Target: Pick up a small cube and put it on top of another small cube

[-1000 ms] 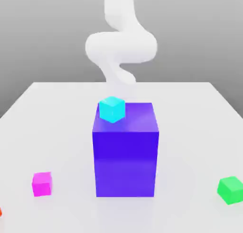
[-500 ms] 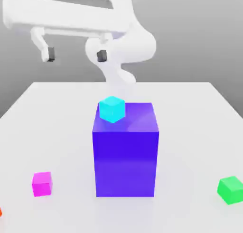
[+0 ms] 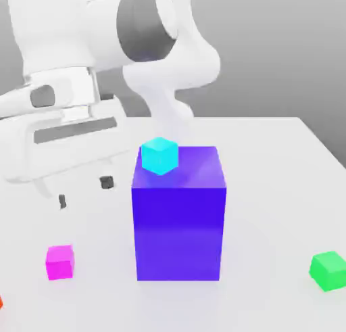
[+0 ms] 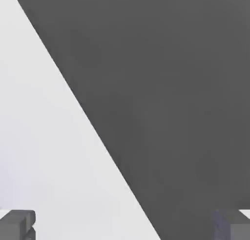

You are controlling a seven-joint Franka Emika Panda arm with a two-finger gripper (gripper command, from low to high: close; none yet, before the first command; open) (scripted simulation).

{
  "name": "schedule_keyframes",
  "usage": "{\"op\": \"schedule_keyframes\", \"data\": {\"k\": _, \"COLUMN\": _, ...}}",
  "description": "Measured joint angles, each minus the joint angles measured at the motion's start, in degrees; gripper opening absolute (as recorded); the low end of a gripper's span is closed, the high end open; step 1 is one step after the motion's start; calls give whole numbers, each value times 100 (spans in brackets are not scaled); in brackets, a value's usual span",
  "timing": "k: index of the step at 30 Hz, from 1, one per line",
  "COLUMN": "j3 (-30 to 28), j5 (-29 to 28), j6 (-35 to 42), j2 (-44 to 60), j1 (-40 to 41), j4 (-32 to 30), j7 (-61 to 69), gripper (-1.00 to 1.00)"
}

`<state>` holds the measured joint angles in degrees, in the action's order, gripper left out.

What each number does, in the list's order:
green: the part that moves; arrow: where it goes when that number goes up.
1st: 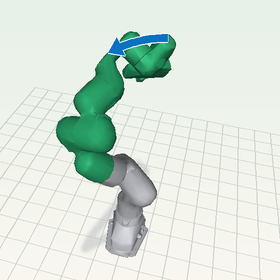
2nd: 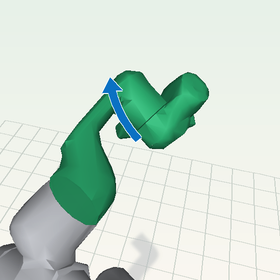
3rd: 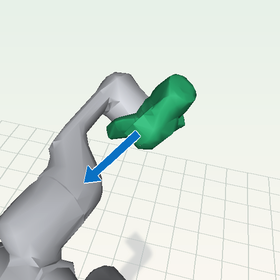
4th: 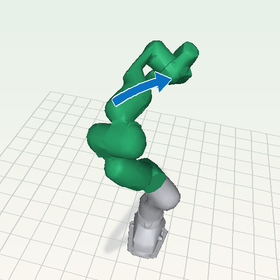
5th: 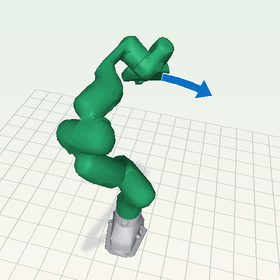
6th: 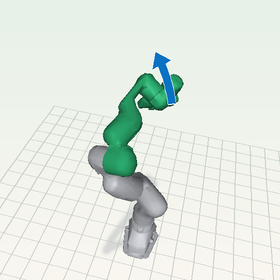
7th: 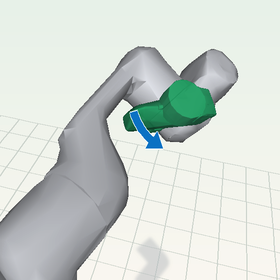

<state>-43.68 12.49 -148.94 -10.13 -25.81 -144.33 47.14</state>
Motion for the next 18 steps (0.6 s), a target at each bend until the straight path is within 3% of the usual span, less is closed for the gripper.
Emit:
{"op": "schedule_keyframes", "data": {"k": 8, "j3": -435, "j5": 791, "j6": -286, "j2": 919, "j1": -70, "j4": -235, "j7": 2305, "gripper": 0}}
{"op": "schedule_keyframes", "data": {"k": 18, "j3": -210, "j5": 1322, "j6": -698, "j2": 1915, "j1": 581, "j4": -548, "j7": 4856, "gripper": 0}}
